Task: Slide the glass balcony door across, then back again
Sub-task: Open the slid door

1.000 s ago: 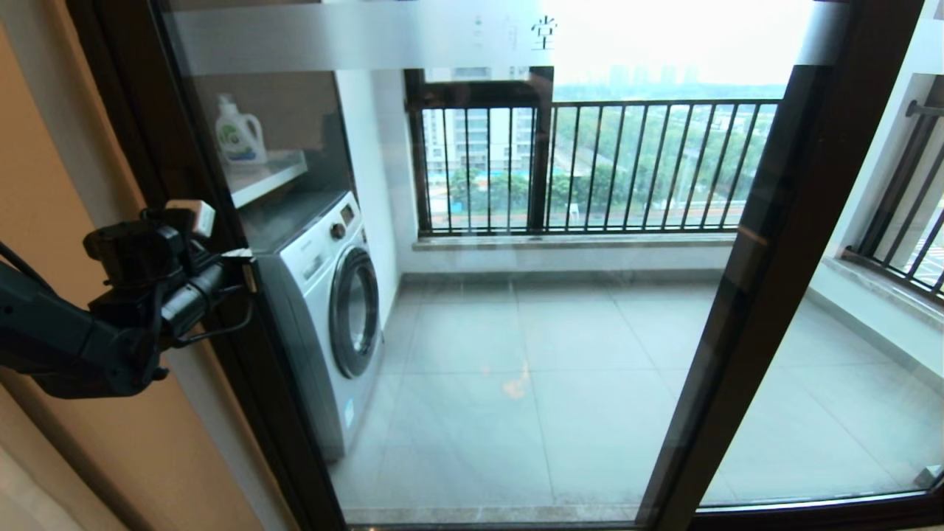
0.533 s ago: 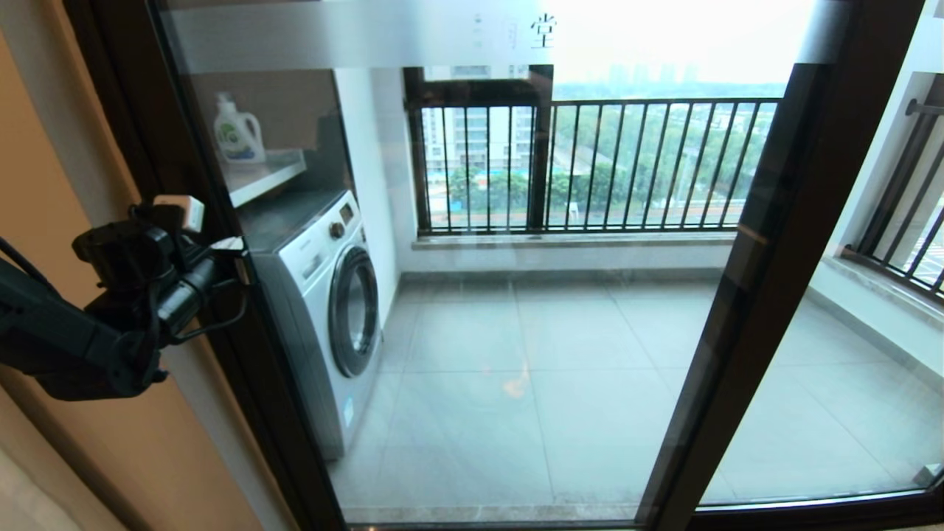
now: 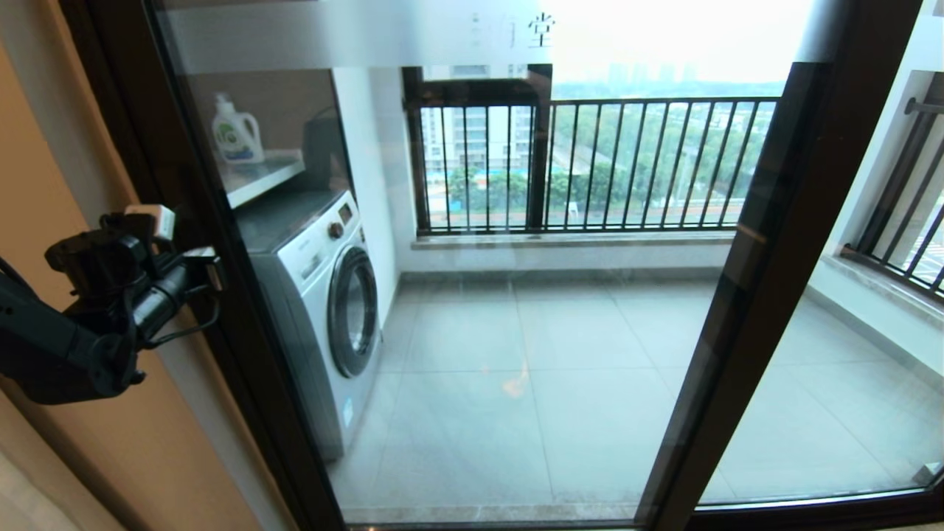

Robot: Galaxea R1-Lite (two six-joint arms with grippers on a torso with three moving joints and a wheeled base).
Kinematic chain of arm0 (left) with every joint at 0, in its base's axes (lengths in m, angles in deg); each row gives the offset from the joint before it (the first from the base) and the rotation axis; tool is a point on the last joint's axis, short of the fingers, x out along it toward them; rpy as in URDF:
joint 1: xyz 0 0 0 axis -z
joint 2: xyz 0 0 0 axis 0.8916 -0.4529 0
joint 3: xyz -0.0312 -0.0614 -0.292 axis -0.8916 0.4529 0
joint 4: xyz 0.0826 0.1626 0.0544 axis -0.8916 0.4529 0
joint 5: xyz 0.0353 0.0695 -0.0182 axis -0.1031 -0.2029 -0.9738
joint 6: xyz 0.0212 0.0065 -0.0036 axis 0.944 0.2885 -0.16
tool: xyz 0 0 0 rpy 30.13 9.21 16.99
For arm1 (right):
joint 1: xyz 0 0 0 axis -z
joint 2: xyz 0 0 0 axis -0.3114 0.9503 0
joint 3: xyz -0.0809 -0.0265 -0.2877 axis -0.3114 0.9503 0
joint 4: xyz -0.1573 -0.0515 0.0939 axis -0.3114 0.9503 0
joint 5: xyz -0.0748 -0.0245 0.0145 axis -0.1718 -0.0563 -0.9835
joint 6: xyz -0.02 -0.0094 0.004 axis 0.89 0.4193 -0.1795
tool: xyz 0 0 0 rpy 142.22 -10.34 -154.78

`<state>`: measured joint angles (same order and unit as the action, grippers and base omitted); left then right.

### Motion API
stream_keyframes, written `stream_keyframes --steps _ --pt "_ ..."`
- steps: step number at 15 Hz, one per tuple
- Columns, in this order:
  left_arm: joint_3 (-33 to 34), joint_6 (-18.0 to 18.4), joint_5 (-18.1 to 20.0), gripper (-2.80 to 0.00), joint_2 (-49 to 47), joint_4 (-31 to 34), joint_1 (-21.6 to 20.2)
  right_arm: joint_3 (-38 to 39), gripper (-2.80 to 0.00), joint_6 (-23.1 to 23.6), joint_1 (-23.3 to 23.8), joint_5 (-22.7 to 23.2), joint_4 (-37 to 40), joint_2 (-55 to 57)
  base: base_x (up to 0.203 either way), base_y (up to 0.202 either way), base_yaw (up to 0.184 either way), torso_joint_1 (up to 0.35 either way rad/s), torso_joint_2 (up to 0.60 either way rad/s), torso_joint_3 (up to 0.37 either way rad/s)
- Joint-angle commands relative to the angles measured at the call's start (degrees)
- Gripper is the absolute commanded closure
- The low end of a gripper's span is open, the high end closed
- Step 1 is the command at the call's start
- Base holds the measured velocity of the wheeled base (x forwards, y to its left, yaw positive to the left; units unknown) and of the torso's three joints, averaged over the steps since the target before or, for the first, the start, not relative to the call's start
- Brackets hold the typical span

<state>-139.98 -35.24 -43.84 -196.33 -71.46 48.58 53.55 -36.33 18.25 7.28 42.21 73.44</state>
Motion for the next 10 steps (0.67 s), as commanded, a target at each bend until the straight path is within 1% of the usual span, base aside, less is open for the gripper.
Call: stream_keyframes --steps 1,3,6,10 --pt "0.4 -0.1 -0.3 0.0 1.4 -0.4 -0.3 0.2 0.0 0.0 0.1 0.0 0.0 0.1 0.0 0.0 0.0 0.0 0.0 0.0" --pt "1.8 -0.5 -0.1 0.0 3.7 -0.4 -0.2 0.2 0.0 0.0 0.1 0.0 0.0 0.1 0.0 0.0 0.0 0.0 0.0 0.0" --pt "11.4 -2.2 1.3 0.0 9.5 -0.8 1.0 0.2 0.0 0.0 0.1 0.0 0.0 0.1 0.0 0.0 0.0 0.0 0.0 0.0" --pt "22.7 -2.6 1.9 0.0 16.8 -7.1 1.5 0.2 0.0 0.0 0.1 0.0 0.0 0.1 0.0 0.0 0.0 0.0 0.0 0.0"
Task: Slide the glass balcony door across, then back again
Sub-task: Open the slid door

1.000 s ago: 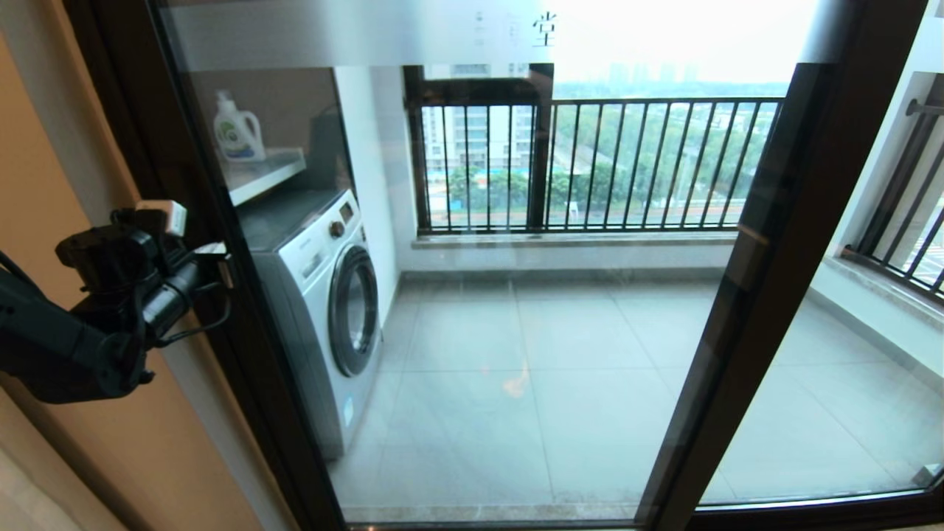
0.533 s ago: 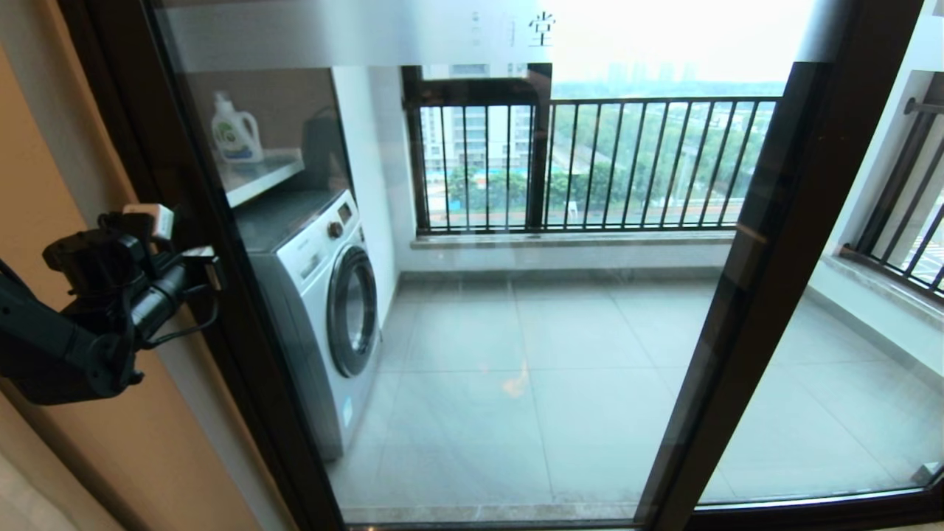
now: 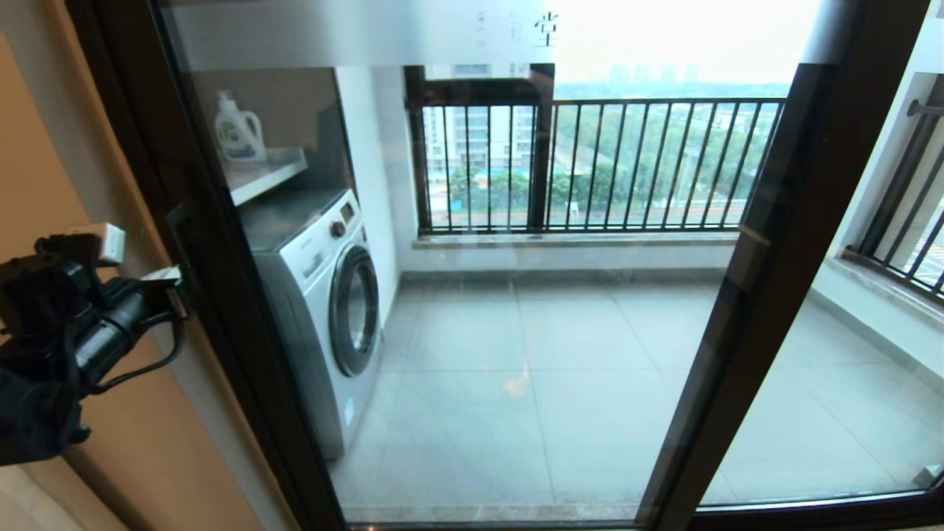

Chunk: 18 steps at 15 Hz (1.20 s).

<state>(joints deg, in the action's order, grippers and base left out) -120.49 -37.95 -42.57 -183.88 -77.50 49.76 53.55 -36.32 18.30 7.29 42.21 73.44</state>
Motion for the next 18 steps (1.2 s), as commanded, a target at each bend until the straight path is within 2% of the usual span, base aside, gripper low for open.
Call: stream_keyframes --steps 1,3,5,9,11,15,18 --pt "5.3 0.1 0.5 0.0 7.2 -1.6 0.6 0.2 0.0 0.0 0.0 0.0 0.0 0.1 0.0 0.0 0.0 0.0 0.0 0.0" --pt "8.7 0.3 0.2 0.0 12.3 -2.0 0.7 0.2 0.0 0.0 0.0 0.0 0.0 0.0 0.0 0.0 0.0 0.0 0.0 0.0" --pt "8.2 0.7 0.5 0.0 13.8 -1.9 -1.5 0.2 0.0 0.0 0.0 0.0 0.0 0.1 0.0 0.0 0.0 0.0 0.0 0.0" --pt "-3.1 0.7 1.4 0.0 10.5 3.6 -3.4 0.2 0.0 0.0 0.0 0.0 0.0 0.0 0.0 0.0 0.0 0.0 0.0 0.0" --pt "-6.3 0.7 2.8 0.0 7.9 6.6 -4.0 0.2 0.0 0.0 0.0 0.0 0.0 0.1 0.0 0.0 0.0 0.0 0.0 0.0" --pt "-10.5 0.7 3.0 0.0 1.3 6.8 -4.1 0.2 0.0 0.0 0.0 0.0 0.0 0.0 0.0 0.0 0.0 0.0 0.0 0.0" --pt "-17.4 0.8 3.1 0.0 -3.4 7.0 -3.9 0.2 0.0 0.0 0.0 0.0 0.0 0.1 0.0 0.0 0.0 0.0 0.0 0.0"
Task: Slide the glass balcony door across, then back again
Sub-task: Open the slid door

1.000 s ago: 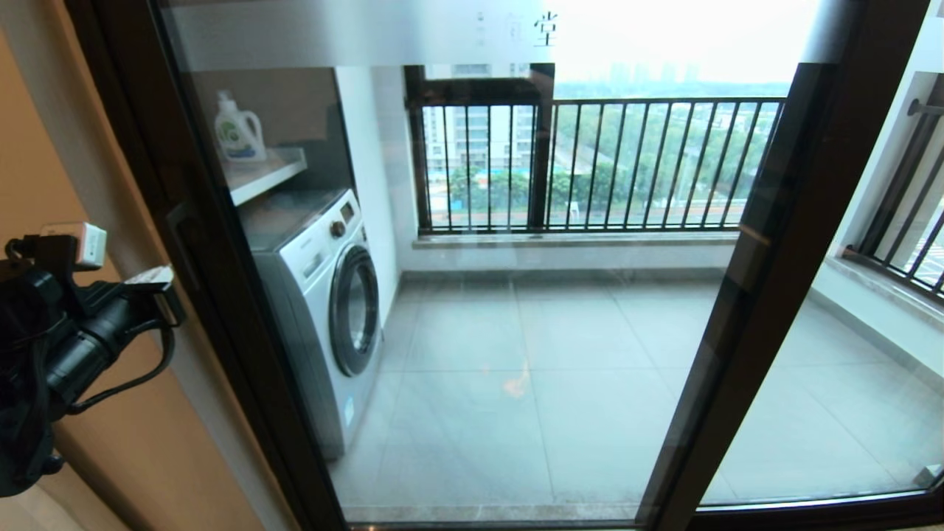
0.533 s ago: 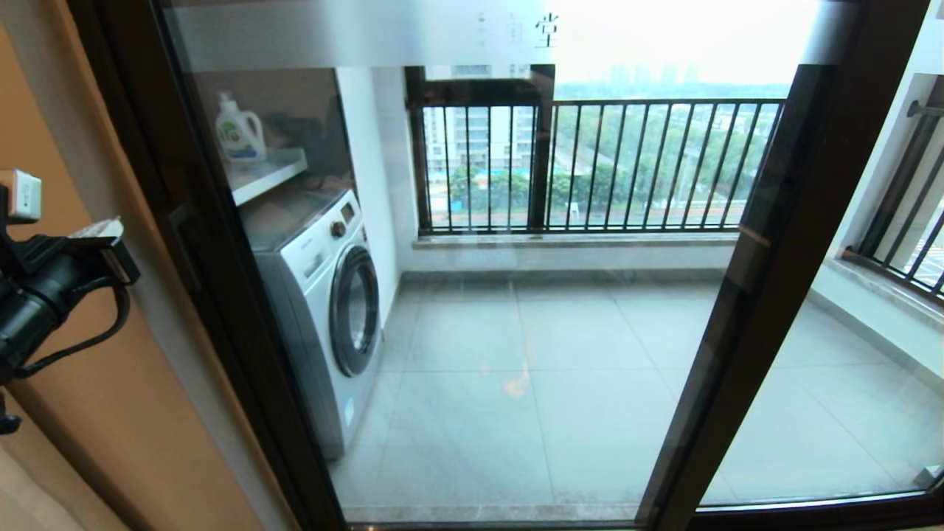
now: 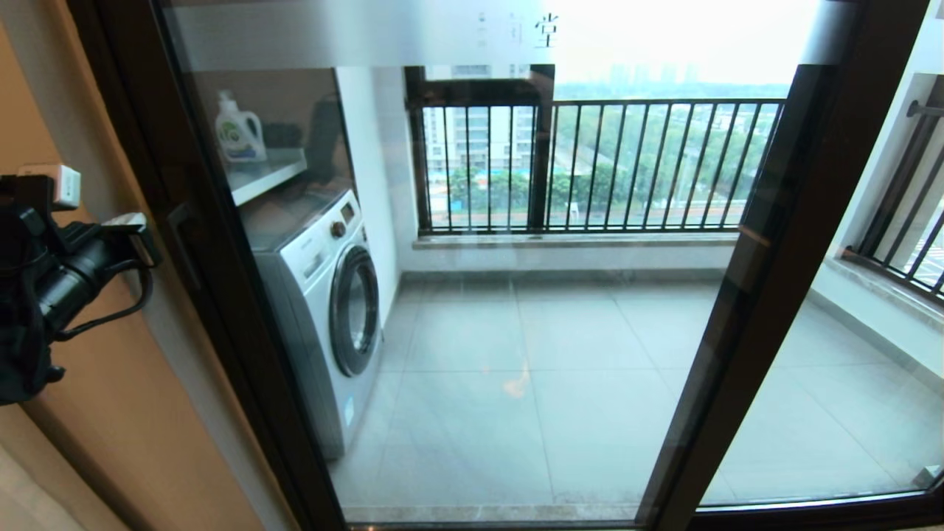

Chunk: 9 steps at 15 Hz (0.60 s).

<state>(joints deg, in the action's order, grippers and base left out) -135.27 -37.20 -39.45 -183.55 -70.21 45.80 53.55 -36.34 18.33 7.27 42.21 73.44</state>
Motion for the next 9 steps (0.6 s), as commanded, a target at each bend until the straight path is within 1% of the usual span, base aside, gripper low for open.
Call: stream_keyframes --steps 1,4,5,9 --pt "-5.1 0.2 0.0 0.0 -5.5 -0.2 0.0 0.2 0.0 0.0 0.0 0.0 0.0 0.1 0.0 0.0 0.0 0.0 0.0 0.0" --pt "-10.6 0.3 -0.1 0.0 -7.7 4.2 0.2 0.2 0.0 0.0 0.0 0.0 0.0 0.1 0.0 0.0 0.0 0.0 0.0 0.0" --pt "-11.9 0.3 -0.1 0.0 -8.3 4.6 0.6 0.2 0.0 0.0 0.0 0.0 0.0 0.1 0.0 0.0 0.0 0.0 0.0 0.0" --pt "-12.9 0.4 -0.1 0.0 -8.8 4.8 2.0 0.2 0.0 0.0 0.0 0.0 0.0 0.0 0.0 0.0 0.0 0.0 0.0 0.0"
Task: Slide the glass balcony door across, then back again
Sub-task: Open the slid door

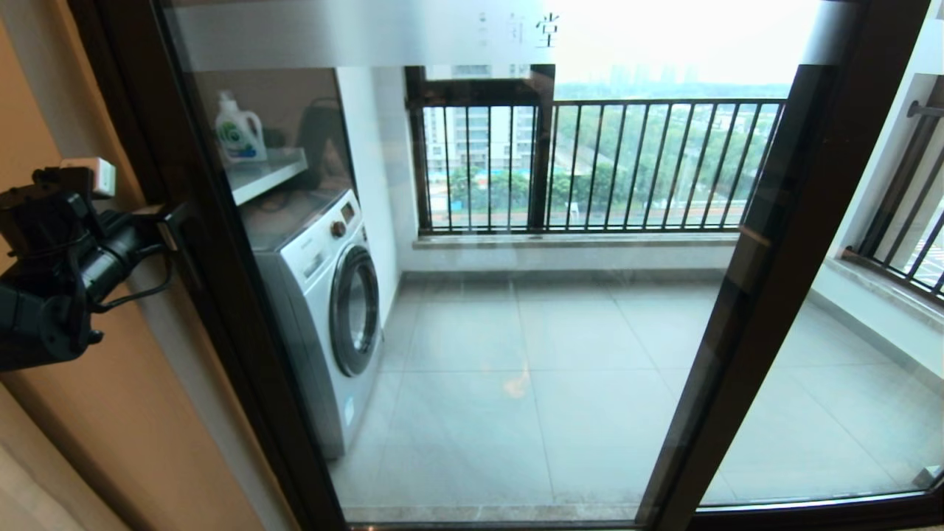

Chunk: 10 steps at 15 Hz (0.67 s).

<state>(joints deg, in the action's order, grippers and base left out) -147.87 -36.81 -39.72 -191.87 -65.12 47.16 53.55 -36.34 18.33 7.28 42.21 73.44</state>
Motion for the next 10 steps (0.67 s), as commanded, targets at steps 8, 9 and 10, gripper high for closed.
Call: stream_keyframes --steps 8,9,10 --pt "0.4 0.0 -1.1 0.0 0.5 -0.7 6.7 0.2 0.0 0.0 0.0 0.0 0.0 0.0 0.0 0.0 0.0 0.0 0.0 0.0" --pt "0.5 0.0 -1.5 0.0 0.6 -0.7 7.1 0.2 0.0 0.0 0.0 0.0 0.0 0.1 0.0 0.0 0.0 0.0 0.0 0.0" --pt "0.7 0.0 -1.6 0.0 0.7 -0.7 7.4 0.2 0.0 0.0 0.0 0.0 0.0 0.1 0.0 0.0 0.0 0.0 0.0 0.0"
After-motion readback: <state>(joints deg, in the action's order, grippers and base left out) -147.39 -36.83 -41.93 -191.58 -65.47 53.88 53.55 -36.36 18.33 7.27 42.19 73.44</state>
